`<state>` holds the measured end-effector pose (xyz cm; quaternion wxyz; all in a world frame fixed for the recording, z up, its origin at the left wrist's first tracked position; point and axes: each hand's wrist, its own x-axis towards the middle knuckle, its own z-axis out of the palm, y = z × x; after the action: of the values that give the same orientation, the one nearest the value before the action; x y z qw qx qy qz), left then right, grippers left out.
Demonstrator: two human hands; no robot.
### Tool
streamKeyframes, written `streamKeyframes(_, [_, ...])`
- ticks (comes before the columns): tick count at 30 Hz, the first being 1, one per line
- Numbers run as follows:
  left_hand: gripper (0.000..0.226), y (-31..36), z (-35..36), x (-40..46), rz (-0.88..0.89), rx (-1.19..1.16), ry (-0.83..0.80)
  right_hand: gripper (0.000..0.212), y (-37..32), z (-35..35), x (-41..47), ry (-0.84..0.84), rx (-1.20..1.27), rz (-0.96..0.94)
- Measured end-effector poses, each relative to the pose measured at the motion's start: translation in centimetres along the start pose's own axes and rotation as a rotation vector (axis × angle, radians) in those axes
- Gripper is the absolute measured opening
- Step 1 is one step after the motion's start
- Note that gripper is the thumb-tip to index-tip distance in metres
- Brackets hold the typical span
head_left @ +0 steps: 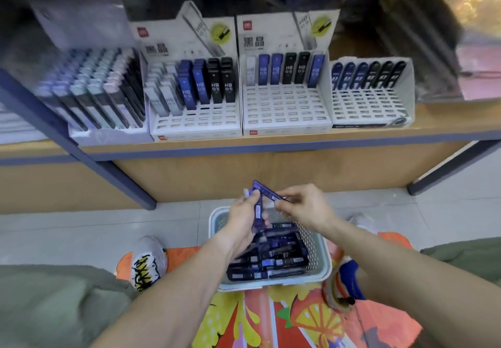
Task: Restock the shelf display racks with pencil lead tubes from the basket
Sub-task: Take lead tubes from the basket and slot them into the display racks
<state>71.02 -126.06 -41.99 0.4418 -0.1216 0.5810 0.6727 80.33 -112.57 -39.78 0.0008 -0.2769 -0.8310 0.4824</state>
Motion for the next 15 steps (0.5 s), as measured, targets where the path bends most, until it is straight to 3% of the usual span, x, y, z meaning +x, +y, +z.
streamKeyframes(4, [0.022,6.4,2.0,-4.5,0.147,-0.094,-0.089,0.022,-5.9,-2.8,-0.3,0.157,0.085,-0.119])
streamKeyframes(9, [0.020,12.8,3.0,-9.2,0.295,-0.110,-0.183,0.018,-12.8,-5.4,-1.4,0.338,0.205,-0.266])
streamKeyframes(15, [0.026,19.3,3.4,-10.9,0.468,-0.081,-0.268,0.021,-18.8,-7.1,-0.7,0.424,0.224,-0.357])
